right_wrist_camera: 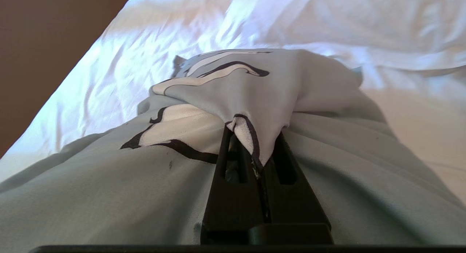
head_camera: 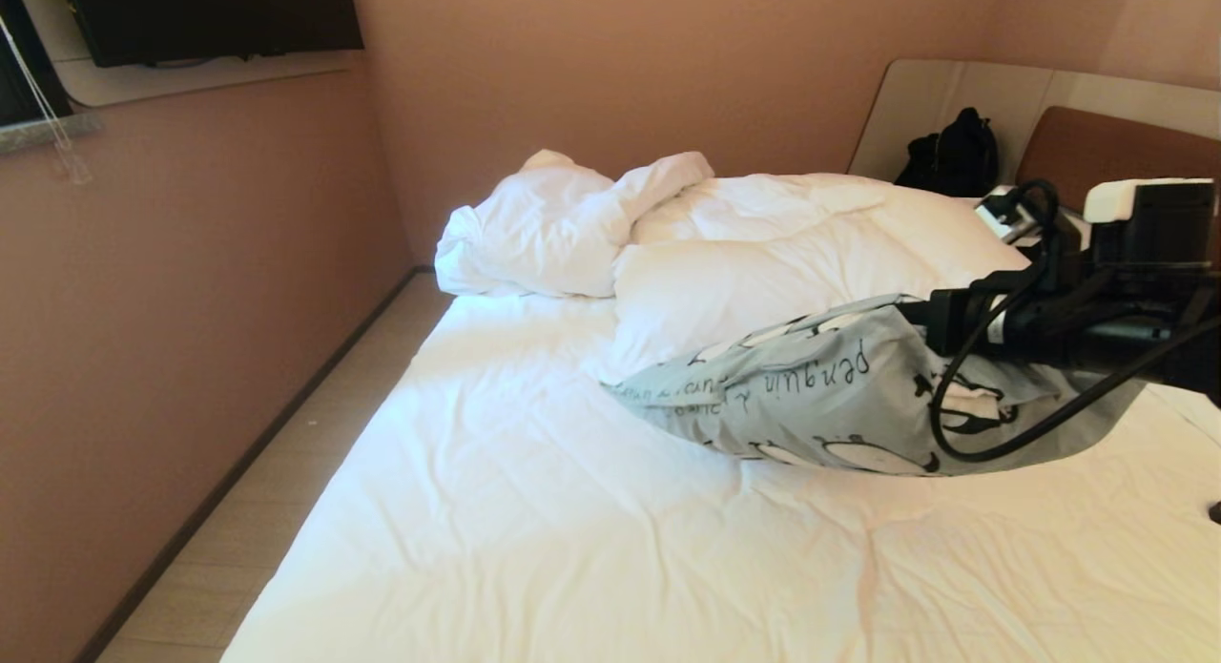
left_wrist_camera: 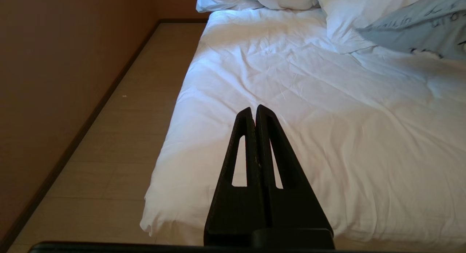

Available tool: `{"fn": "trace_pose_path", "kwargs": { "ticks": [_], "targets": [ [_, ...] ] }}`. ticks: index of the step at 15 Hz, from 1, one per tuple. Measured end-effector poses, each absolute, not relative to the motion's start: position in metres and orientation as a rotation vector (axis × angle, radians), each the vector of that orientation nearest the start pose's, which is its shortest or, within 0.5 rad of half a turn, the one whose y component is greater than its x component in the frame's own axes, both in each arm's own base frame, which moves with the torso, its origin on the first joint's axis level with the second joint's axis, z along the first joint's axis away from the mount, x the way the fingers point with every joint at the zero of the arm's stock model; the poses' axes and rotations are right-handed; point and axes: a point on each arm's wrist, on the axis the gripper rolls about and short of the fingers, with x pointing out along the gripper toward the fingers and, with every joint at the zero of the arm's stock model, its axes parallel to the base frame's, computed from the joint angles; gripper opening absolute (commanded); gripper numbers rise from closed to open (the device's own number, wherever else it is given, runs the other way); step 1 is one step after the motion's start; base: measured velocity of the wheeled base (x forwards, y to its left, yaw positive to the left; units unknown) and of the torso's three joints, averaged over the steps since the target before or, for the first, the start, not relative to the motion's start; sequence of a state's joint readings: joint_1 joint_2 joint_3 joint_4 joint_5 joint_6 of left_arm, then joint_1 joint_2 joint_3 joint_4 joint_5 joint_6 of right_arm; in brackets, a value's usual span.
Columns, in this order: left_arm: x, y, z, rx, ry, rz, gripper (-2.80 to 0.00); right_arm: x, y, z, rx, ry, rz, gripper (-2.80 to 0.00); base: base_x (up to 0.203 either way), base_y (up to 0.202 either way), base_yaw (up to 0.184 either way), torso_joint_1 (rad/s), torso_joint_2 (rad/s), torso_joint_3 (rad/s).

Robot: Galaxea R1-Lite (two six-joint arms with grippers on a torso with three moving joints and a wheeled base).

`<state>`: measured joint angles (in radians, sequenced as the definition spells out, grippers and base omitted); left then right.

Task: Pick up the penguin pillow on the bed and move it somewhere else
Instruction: Pick up the pillow, then move to the head of the bed

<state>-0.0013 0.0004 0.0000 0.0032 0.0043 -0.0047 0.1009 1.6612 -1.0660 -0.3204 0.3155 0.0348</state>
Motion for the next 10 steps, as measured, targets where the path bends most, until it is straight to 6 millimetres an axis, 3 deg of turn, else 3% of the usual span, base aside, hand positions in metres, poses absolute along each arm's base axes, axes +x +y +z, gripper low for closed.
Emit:
{"fn": "trace_pose_path", "kwargs": {
  "ticks": [6, 10],
  "targets": [
    [-0.023, 0.0, 0.075, -0.004, 0.004, 0.003, -2.8, 0.283, 0.009, 0.271, 0.052, 0.142, 0.321, -2.8, 0.0, 0.0, 0.0, 0.0, 0.0, 0.0],
    [-0.023, 0.0, 0.075, 0.002, 0.002, 0.003, -2.8, 0.273, -0.008, 0.279, 0.01, 0.103, 0.26, -2.8, 0.0, 0.0, 0.0, 0.0, 0.0, 0.0]
  ]
}}
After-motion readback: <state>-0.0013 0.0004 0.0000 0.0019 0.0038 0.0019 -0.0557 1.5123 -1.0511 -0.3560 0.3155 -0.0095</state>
